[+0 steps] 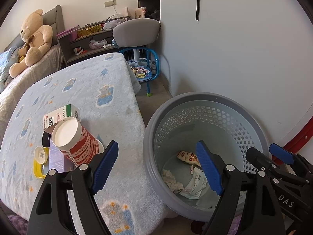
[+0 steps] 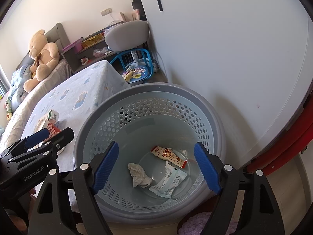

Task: Collect trash
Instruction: 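Withdraw both grippers above the basket, then move both grippers back over the table toward the paper cup and white lid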

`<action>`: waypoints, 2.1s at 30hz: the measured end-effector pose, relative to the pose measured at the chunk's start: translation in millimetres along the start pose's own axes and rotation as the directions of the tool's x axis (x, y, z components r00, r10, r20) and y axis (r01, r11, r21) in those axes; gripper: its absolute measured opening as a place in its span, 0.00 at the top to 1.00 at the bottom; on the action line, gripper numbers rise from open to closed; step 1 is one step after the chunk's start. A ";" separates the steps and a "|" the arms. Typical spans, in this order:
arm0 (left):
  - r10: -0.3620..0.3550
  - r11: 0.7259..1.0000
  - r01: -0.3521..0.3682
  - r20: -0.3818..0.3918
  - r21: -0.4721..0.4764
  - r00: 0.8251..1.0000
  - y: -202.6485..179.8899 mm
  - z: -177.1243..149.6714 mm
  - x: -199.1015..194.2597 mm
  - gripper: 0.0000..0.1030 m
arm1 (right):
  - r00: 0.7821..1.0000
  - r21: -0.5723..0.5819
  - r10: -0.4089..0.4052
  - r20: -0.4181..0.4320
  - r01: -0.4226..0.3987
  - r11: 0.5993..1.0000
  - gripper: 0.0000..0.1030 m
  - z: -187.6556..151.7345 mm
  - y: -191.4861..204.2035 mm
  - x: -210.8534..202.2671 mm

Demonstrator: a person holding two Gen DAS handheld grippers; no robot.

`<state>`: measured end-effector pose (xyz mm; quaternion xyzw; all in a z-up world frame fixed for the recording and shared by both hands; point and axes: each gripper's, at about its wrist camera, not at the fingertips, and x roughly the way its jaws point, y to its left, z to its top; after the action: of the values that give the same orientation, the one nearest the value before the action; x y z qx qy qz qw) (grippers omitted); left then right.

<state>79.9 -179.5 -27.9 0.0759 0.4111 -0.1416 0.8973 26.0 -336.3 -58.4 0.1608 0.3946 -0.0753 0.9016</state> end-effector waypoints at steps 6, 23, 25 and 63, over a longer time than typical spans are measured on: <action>0.010 1.000 -0.010 0.003 -0.005 1.000 1.7 -0.6 -4.0 0.24 | 1.000 0.001 0.001 0.000 -0.001 1.000 0.22 -0.3 0.0 -0.3; 0.027 0.998 -0.025 0.026 -0.058 0.999 33.2 -14.3 -29.7 0.24 | 1.000 -0.059 0.003 0.005 -0.003 0.998 0.20 -6.0 18.8 -5.1; 0.031 0.997 -0.029 0.029 -0.068 0.999 40.1 -16.6 -33.2 0.24 | 1.000 -0.069 0.001 0.007 0.000 0.998 0.20 -7.4 23.2 -6.3; 0.250 0.919 -0.235 0.009 -0.317 0.968 250.9 -79.7 -76.7 0.24 | 0.990 -0.255 0.141 -0.028 -0.144 0.956 0.19 -36.1 192.2 3.4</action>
<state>54.6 93.3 -16.6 -0.0208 0.3934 0.0359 0.9184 54.0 -143.6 -39.5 0.0713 0.3927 0.0422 0.9159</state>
